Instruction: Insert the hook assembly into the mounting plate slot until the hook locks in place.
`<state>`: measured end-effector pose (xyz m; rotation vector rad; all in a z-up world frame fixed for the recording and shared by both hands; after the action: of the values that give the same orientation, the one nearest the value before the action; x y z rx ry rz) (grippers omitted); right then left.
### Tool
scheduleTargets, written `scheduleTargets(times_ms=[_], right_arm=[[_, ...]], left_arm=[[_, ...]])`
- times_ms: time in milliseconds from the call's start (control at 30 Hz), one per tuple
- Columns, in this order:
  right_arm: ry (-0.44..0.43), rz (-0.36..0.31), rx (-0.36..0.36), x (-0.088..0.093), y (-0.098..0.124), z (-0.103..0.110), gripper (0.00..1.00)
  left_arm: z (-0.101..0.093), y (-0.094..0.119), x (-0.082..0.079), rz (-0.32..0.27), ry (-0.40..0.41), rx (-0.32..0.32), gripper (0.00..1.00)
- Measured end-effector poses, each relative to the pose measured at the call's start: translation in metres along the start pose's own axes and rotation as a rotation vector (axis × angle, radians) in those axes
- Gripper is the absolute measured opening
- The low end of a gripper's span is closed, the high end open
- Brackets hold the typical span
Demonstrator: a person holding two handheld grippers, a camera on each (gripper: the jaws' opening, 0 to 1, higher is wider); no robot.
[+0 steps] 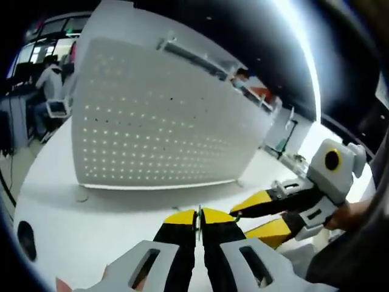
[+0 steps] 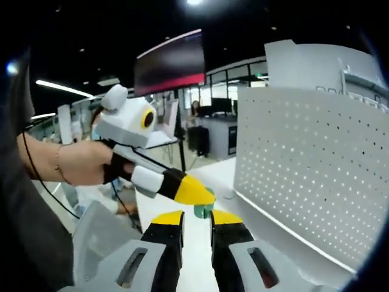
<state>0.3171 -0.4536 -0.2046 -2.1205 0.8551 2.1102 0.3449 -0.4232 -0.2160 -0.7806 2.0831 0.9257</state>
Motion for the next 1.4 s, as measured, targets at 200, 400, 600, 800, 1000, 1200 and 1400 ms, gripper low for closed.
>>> scheduleTargets(times_ms=[200, 400, 600, 800, 1000, 1200, 1400], right_arm=[[0.007, 0.01, 0.013, 0.002, -0.002, -0.004, 0.13], [0.014, 0.013, 0.01, 0.002, -0.004, -0.003, 0.11], [0.026, 0.011, 0.021, 0.002, -0.004, -0.005, 0.09], [0.041, 0.009, 0.038, -0.001, -0.003, -0.009, 0.08], [0.048, 0.01, 0.052, 0.0, -0.002, -0.011, 0.06], [0.047, 0.004, 0.05, 0.001, -0.002, -0.011, 0.04], [0.016, -0.016, 0.026, -0.001, -0.002, -0.008, 0.01]], left_arm=[[-0.003, -0.002, 0.003, -0.002, 0.009, 0.008, 0.02], [-0.006, -0.002, 0.006, 0.002, 0.017, 0.018, 0.02], [-0.006, -0.002, 0.004, -0.009, 0.028, 0.021, 0.02], [-0.009, -0.004, 0.002, -0.011, 0.028, 0.032, 0.02], [-0.011, -0.004, 0.003, -0.016, 0.048, 0.045, 0.02], [-0.01, -0.004, 0.004, -0.035, 0.102, 0.068, 0.02], [-0.011, -0.004, 0.002, -0.035, 0.103, 0.076, 0.02]])
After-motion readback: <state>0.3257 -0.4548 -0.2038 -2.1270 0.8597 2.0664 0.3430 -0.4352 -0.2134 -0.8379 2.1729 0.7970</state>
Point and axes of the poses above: the point that each gripper's makers call its tool centre point, and the gripper's own axes: y roughly backward along the fingers, z roughly to its left, x roughly out of its underside, the point moved 1 cm from there along y, roughly backward along the fingers, and after that the axes turned 5 degrees about y, right-handed, at the moved point
